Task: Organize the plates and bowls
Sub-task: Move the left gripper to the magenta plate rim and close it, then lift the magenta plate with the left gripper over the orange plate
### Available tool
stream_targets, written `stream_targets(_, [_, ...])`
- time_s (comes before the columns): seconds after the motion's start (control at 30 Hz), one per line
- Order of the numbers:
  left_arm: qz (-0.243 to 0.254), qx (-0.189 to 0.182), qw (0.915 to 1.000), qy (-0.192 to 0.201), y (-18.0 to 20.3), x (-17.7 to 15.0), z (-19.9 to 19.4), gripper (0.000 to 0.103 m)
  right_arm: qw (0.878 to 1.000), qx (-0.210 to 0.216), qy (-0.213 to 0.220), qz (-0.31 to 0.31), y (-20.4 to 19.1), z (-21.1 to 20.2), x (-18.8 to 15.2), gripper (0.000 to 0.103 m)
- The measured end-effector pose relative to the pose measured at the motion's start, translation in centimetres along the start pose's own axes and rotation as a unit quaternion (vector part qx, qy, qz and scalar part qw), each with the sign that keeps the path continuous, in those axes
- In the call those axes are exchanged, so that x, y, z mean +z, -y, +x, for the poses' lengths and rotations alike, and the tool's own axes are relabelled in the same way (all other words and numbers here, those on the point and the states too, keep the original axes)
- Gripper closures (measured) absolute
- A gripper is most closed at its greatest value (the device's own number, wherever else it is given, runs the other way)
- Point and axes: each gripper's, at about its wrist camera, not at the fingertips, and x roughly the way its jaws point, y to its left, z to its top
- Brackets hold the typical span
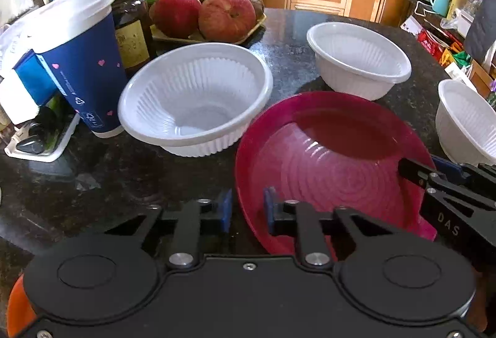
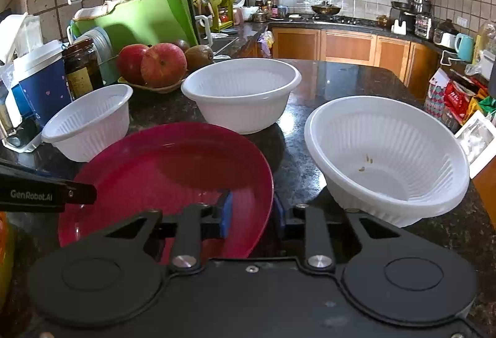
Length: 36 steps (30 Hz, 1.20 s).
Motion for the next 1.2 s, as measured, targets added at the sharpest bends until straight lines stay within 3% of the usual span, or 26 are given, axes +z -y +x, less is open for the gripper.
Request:
stream_targets(0.07, [0.002,0.005,1.0000,0.003,0.1,-0.1,0.1,0.082,1.000,-0.010,0.002,-0.002,0.0,0.1,-0.1,0.087])
stream_targets(0.23, [-0.002,0.002,1.0000,-0.001,-0.3,-0.2,-0.1,0.089,1.000,-0.015,-0.002,0.011,0.3,-0.3,-0.3,0.093])
stream_targets(0.8, [0.044,-0.032,0.9983,-0.018,1.6,-5.4,-4.9,0.088,0.997,-0.019,-0.025,0.068,1.5,-6.4,-4.2,0.094])
stream_targets(1.2, [0.037,-0.005,0.9993,0.008,2.2,-5.1,-4.1,0.079,0.998,-0.019,-0.010,0.063,2.1,-6.4,-4.7,0.089])
